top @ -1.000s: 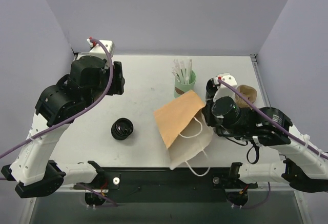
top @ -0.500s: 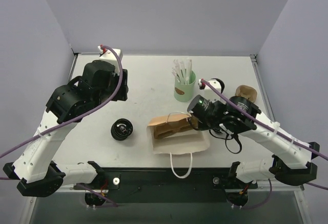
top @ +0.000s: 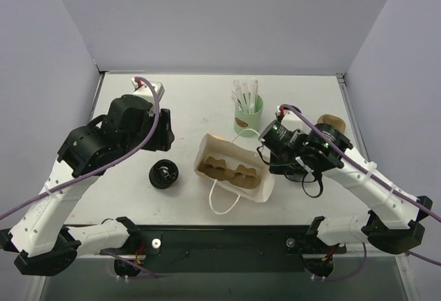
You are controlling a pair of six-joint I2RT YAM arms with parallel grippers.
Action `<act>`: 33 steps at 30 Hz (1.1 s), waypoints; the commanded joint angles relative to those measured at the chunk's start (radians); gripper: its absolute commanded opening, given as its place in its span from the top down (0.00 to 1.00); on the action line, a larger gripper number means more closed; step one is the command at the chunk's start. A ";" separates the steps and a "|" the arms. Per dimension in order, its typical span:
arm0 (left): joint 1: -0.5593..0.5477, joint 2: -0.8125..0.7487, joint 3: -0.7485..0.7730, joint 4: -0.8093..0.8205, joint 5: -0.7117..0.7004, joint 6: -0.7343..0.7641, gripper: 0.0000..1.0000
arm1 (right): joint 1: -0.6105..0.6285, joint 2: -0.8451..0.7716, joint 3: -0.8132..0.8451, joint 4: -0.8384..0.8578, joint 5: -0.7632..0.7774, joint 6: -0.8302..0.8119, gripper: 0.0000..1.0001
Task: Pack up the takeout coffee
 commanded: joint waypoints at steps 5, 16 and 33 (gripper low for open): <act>-0.054 -0.214 -0.321 0.349 0.293 -0.071 0.38 | -0.049 0.002 0.032 0.032 -0.041 -0.064 1.00; -0.093 -0.145 -0.346 0.410 0.274 -0.013 0.37 | -0.051 -0.015 0.027 0.076 -0.050 -0.059 1.00; -0.284 -0.099 -0.405 0.455 0.157 0.017 1.00 | -0.026 -0.214 -0.210 0.313 0.002 -0.145 1.00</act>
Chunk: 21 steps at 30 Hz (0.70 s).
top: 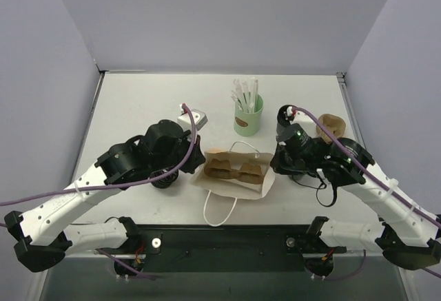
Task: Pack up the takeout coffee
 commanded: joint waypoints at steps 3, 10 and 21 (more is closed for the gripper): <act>-0.214 -0.118 -0.067 0.217 -0.167 0.079 1.00 | 0.136 -0.169 -0.119 0.235 0.198 -0.141 1.00; -0.313 -0.150 -0.089 0.375 -0.375 0.151 1.00 | 0.282 -0.201 -0.094 0.344 0.378 -0.289 1.00; -0.302 0.118 0.479 -0.148 -0.460 -0.057 1.00 | -0.100 0.052 0.362 -0.035 -0.033 -0.099 1.00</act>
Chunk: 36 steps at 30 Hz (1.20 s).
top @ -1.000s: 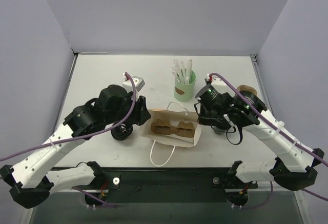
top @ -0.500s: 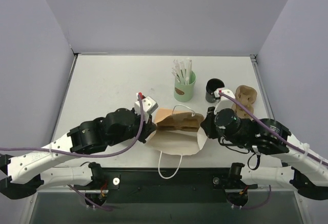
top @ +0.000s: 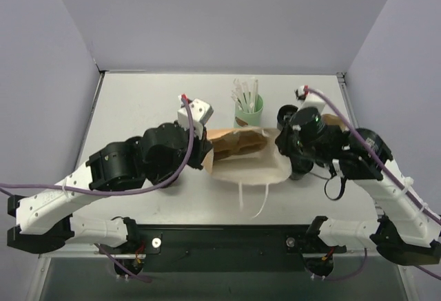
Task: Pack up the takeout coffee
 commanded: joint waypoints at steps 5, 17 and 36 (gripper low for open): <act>0.172 0.096 0.079 -0.077 0.245 -0.124 1.00 | -0.245 0.071 -0.040 0.072 -0.367 0.064 1.00; 0.074 -0.051 -0.143 0.072 0.154 -0.227 1.00 | -0.186 -0.042 -0.163 0.117 -0.327 0.151 1.00; -0.030 -0.091 -0.192 0.196 0.020 0.022 1.00 | -0.114 -0.067 -0.154 0.141 -0.210 0.024 1.00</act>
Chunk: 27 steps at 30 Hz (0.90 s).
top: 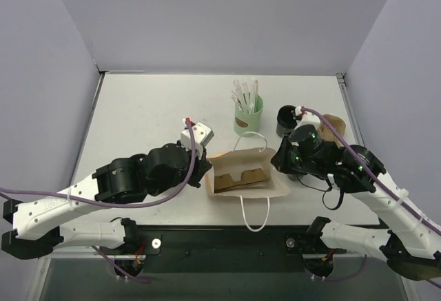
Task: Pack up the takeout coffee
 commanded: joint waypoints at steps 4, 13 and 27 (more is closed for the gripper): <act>0.016 0.072 0.273 0.054 -0.078 0.197 1.00 | -0.087 0.163 0.399 -0.021 -0.050 -0.081 1.00; 0.022 -0.013 -0.003 0.125 0.005 -0.015 1.00 | -0.082 0.094 0.031 0.064 -0.109 0.016 1.00; -0.004 -0.159 -0.207 0.243 0.007 0.017 1.00 | -0.048 0.018 -0.014 0.185 -0.101 -0.124 1.00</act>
